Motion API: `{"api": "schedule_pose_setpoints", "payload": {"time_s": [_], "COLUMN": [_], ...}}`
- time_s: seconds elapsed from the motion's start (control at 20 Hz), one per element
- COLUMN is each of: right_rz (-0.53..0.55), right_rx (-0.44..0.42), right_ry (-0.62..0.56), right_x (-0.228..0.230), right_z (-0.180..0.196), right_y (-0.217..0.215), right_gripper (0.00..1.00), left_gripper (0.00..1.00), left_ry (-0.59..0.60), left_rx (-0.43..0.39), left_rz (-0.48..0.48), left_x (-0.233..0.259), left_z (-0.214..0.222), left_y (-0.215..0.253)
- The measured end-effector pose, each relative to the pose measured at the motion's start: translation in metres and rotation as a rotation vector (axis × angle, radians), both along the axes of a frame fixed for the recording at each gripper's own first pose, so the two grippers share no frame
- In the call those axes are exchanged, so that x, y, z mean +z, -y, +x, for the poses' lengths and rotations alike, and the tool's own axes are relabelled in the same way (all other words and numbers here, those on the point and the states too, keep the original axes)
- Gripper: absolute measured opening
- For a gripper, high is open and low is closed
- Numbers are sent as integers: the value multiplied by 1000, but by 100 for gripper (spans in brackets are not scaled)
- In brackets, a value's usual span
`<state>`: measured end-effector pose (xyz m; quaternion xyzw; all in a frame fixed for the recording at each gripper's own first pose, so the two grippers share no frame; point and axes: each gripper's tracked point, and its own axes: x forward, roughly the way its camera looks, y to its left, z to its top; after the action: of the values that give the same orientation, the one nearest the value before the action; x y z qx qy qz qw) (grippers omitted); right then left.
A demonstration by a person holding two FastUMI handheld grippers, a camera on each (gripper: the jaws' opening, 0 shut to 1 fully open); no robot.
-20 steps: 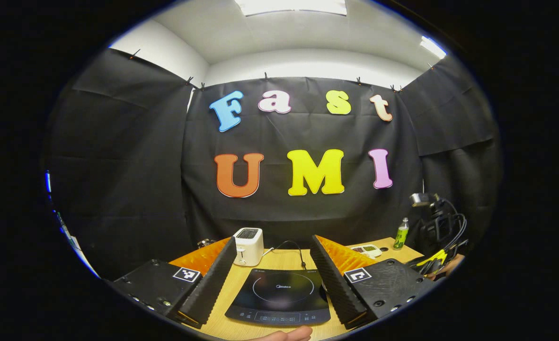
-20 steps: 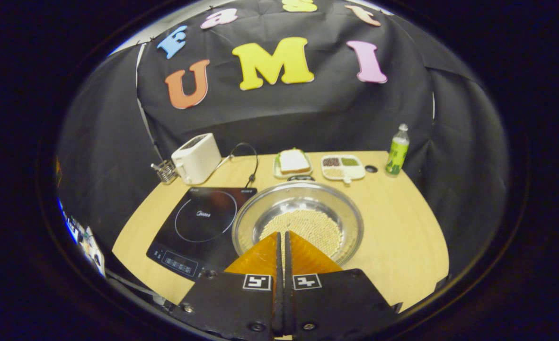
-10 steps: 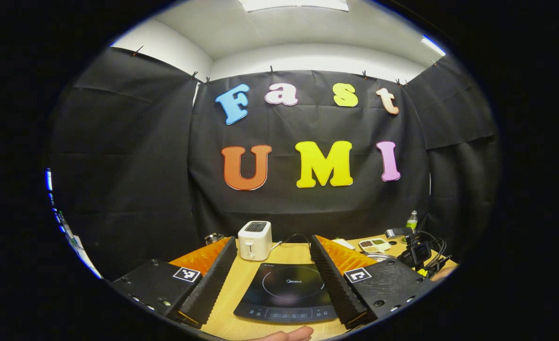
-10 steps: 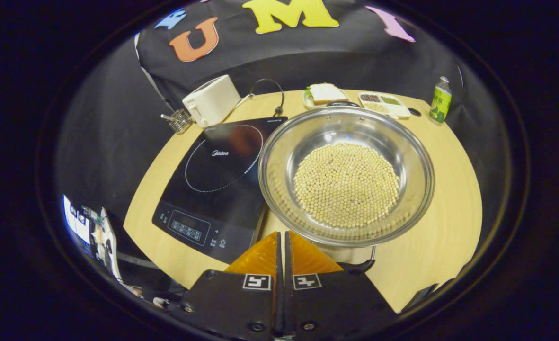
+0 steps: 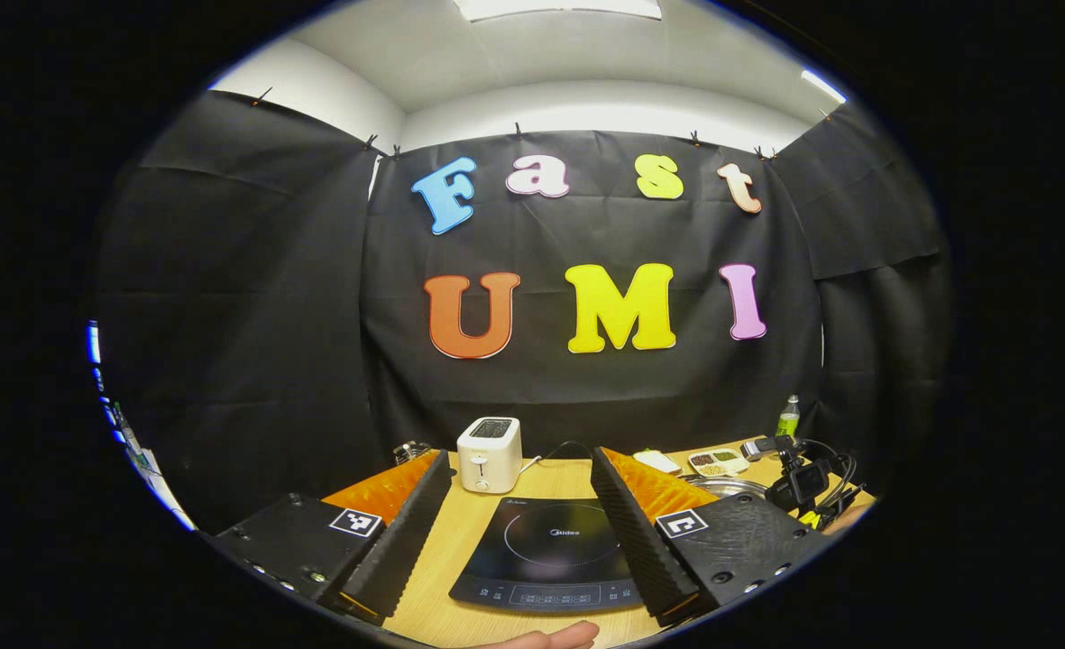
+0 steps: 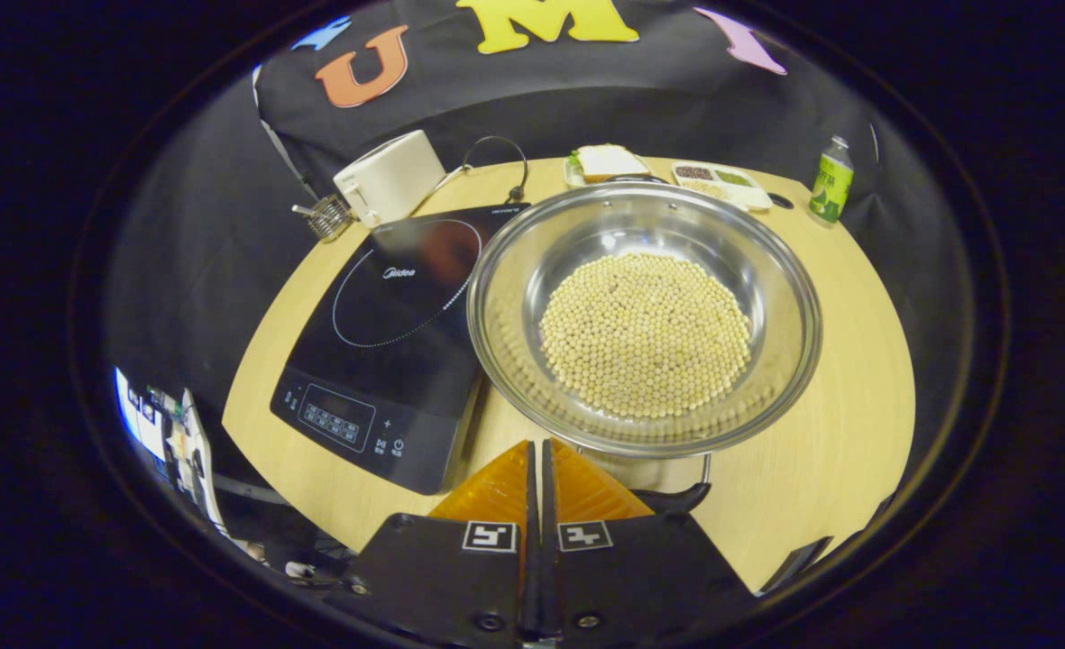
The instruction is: First push the handle of the pot to place it horizontally, then grasp the pot with both hands and set it on the induction cooktop.
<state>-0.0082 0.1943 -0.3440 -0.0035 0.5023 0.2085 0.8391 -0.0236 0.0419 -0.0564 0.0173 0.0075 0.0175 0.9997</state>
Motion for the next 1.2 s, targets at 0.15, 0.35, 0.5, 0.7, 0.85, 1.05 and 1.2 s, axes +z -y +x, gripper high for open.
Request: {"api": "schedule_pose_setpoints", "payload": {"time_s": [0.15,0.35,0.5,0.7,0.85,1.05,1.2], "right_rz": [-8,-7,-11,-14,-11,-24,-27], "right_rx": [2,-5,-9,-18,-34,-47,-62], "right_ry": [-20,-9,0,9,5,10,15], "right_x": [-9,-7,-8,-9,-8,-8,-8], "right_z": [-5,-7,-4,-1,3,6,8], "right_y": [9,24,33,46,55,69,79], "right_gripper": [4,4,4,0,4,0,4], "left_gripper": [94,94,94,94,83,95,95], "left_ry": [-1,-1,-6,-14,-16,-15,-16], "left_rx": [-5,-12,-19,-30,-38,-55,-63], "left_rz": [-2,-13,-21,-27,-34,-29,-19], "left_x": [0,-1,-2,-2,-4,-5,-6], "left_z": [-1,-2,-3,-3,-3,0,0], "left_y": [2,4,6,9,12,21,25]}}
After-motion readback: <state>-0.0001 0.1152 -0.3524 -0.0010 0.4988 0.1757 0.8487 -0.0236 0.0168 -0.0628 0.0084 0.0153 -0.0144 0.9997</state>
